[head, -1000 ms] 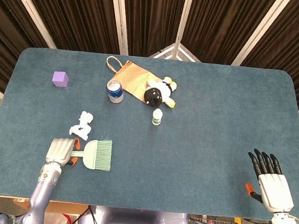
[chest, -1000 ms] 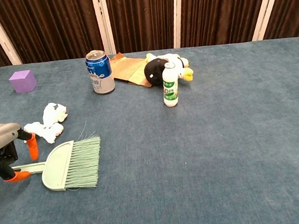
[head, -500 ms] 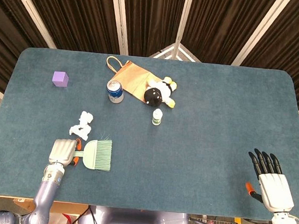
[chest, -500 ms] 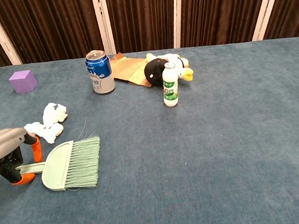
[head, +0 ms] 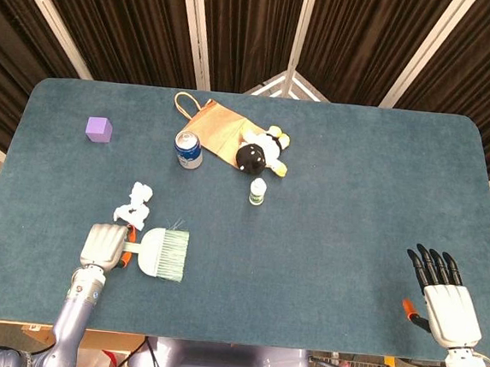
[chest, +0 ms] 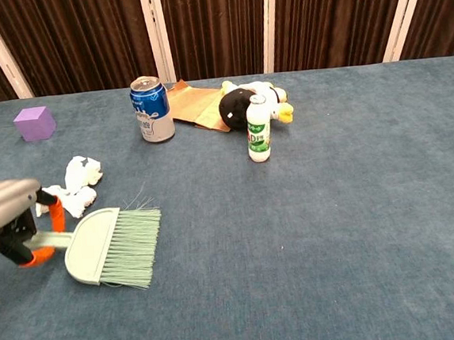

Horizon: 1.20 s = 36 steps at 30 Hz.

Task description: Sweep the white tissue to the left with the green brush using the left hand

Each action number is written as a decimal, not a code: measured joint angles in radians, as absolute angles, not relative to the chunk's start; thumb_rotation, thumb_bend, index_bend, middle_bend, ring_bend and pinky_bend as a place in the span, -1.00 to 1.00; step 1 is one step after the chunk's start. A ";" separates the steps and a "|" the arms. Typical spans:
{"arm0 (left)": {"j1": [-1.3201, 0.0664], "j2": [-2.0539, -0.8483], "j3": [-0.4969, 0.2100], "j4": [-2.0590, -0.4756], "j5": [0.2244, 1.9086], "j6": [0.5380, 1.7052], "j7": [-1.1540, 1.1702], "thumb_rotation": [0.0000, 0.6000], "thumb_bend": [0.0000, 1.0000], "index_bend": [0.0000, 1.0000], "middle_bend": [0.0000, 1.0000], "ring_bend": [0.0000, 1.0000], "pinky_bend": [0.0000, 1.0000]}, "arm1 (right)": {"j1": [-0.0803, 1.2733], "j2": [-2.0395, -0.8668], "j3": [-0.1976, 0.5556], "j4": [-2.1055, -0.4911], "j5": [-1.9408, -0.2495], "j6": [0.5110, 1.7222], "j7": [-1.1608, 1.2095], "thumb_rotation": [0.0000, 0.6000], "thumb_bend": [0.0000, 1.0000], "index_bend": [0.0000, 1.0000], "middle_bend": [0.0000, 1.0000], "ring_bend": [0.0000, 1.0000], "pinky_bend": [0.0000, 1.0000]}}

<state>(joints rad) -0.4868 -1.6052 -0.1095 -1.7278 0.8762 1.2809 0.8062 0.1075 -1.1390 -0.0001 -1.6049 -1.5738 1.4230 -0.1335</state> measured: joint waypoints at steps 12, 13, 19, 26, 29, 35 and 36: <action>-0.581 -1.576 -0.209 -1.862 0.853 1.323 0.931 1.00 0.42 0.56 1.00 1.00 1.00 | 0.103 -1.138 0.000 -1.612 -1.567 1.426 -0.130 1.00 -0.36 -1.00 -1.00 -1.00 -1.00; -0.596 -1.585 -0.221 -1.854 0.832 1.320 0.941 1.00 0.42 0.56 1.00 1.00 1.00 | 0.103 -1.138 0.001 -1.612 -1.565 1.426 -0.128 1.00 -0.36 -1.00 -1.00 -1.00 -1.00; -0.664 -1.633 -0.263 -1.755 0.747 1.295 0.987 1.00 0.43 0.57 1.00 1.00 1.00 | 0.106 -1.138 0.005 -1.609 -1.550 1.414 -0.119 1.00 -0.36 -1.00 -1.00 -1.00 -1.00; -0.695 -1.635 -0.278 -1.653 0.691 1.270 0.987 1.00 0.43 0.57 1.00 1.00 1.00 | 0.108 -1.139 0.004 -1.609 -1.551 1.409 -0.123 1.00 -0.36 -1.00 -1.00 -1.00 -1.00; -0.679 -1.599 -0.261 -1.639 0.687 1.267 0.971 1.00 0.43 0.57 1.00 1.00 1.00 | 0.107 -1.139 0.002 -1.612 -1.553 1.410 -0.127 1.00 -0.36 -1.00 -1.00 -1.00 -1.00; -0.622 -1.484 -0.221 -1.603 0.691 1.261 0.910 1.00 0.43 0.57 1.00 1.00 1.00 | 0.105 -1.140 0.001 -1.617 -1.559 1.418 -0.138 1.00 -0.35 -1.00 -1.00 -1.00 -1.00; -0.612 -1.462 -0.218 -1.598 0.692 1.260 0.897 1.00 0.43 0.57 1.00 1.00 1.00 | 0.105 -1.140 0.000 -1.617 -1.561 1.419 -0.140 1.00 -0.35 -1.00 -1.00 -1.00 -1.00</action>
<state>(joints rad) -0.6125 -1.4624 -0.2175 -1.5983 0.6918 1.2598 0.8970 0.1045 -1.1401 0.0003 -1.6170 -1.5605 1.4186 -0.1402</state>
